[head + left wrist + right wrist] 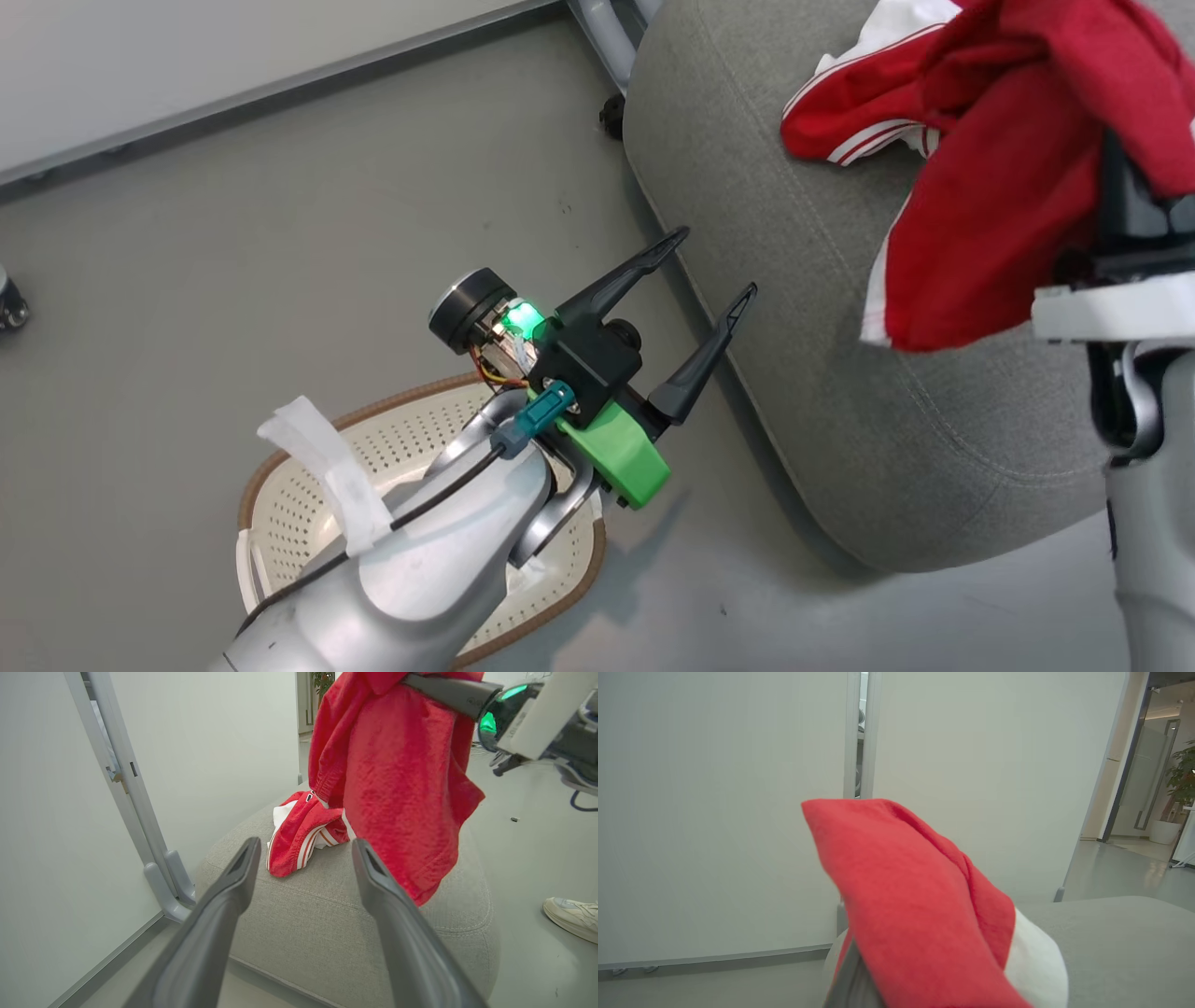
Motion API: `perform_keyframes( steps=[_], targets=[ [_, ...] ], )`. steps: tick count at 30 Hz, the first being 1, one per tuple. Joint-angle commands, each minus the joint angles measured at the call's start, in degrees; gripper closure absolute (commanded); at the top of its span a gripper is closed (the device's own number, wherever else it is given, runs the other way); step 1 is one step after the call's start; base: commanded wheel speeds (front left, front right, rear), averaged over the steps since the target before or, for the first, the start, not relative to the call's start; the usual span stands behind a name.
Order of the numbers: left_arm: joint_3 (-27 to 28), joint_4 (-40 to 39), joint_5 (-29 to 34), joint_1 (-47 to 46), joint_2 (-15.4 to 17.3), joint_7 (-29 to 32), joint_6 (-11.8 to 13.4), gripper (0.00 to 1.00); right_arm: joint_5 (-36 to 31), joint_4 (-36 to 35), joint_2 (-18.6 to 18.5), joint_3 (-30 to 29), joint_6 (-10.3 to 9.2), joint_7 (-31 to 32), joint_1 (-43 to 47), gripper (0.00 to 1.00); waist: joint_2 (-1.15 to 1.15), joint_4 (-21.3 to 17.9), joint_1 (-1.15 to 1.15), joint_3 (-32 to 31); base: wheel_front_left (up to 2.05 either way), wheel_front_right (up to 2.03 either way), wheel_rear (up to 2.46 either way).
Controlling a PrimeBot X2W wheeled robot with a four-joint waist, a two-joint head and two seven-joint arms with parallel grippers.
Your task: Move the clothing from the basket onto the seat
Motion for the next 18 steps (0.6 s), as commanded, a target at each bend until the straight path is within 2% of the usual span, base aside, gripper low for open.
perform_keyframes(
  steps=[1,9,18],
  targets=[
    [0.13,-0.23,0.67,-1.02,0.73,0.20,0.23,0.00,-0.28,-0.28,-0.92,-0.77,-0.06,-0.18,-2.81,1.00,0.51,0.91,0.00,3.55,0.00,0.00,0.00],
    [-0.15,-1.60,1.97,-4.03,1.80,0.71,0.10,0.00,-0.30,2.91,-6.55,-4.62,-0.06,-0.18,-18.21,1.00,0.51,2.54,0.00,11.26,0.00,0.00,0.00],
    [-0.36,-2.89,3.71,-7.39,2.63,0.77,0.15,0.00,-1.45,12.63,-14.71,-9.00,-0.06,-0.17,-32.30,1.00,0.51,4.72,0.00,18.66,0.00,0.00,0.00]
  ],
)
